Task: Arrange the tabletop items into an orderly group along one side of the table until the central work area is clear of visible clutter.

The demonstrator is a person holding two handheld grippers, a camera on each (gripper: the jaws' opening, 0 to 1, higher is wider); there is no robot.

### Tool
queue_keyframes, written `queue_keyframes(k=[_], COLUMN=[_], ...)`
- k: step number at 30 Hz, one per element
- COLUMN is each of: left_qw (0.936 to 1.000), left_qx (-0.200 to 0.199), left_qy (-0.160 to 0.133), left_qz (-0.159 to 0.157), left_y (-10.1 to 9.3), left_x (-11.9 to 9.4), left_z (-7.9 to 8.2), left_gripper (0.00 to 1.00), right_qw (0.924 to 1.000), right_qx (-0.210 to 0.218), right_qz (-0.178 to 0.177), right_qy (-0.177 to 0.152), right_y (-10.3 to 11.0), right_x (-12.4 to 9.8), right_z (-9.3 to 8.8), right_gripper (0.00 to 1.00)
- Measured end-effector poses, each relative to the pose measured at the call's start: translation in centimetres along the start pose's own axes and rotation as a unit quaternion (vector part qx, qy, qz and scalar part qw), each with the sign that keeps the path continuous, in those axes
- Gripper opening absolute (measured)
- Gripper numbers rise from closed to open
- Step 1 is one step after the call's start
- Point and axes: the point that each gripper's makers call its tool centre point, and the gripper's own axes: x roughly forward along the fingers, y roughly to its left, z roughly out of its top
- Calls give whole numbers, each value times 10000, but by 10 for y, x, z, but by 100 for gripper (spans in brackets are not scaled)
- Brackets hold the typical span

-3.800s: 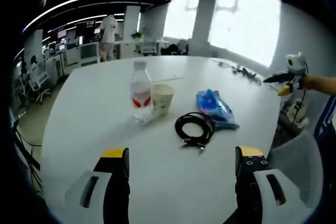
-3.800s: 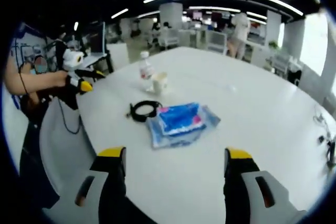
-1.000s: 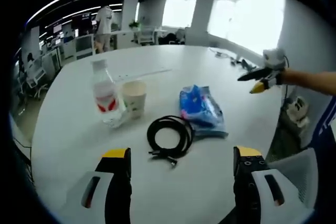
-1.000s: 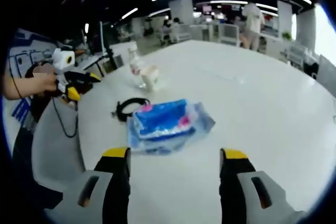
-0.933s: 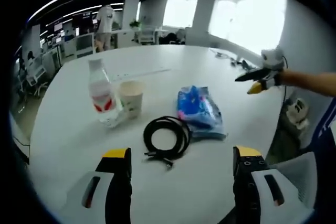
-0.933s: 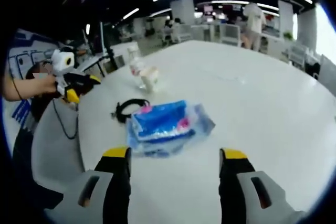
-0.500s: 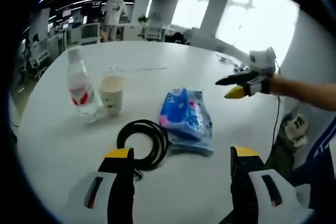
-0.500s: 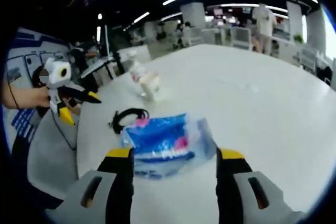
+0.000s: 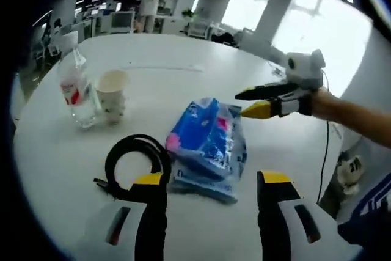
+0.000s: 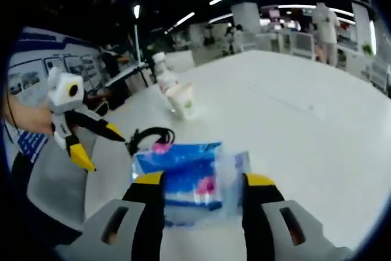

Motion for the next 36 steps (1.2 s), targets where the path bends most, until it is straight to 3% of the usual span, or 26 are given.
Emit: queue_keyframes(k=[10,18,22,29,36], left_qw=[9989,9966,9950,9933,9928], left_qx=[-167,-500,-560,-687,-765], left_qy=[311,359,442,596,592], left_qz=[311,555,692,716,710], left_y=[-9,-6,-1,3,4], left_x=[41,55,57,61,64], left_z=[-12,-12,-13,-20,-18], left_gripper=[47,40,30,14,11], right_qw=[9993,9982,9979,9992,9996], right_qx=[-127,-107,-202,126,231], right_qz=[340,540,545,312,177], right_qy=[103,223,296,194,-44], right_y=[-7,-4,-4,-16,-17], right_x=[19,32,35,33,27], right_z=[-2,-10,-15,-24,-24], right_gripper=[37,33,23,8,0])
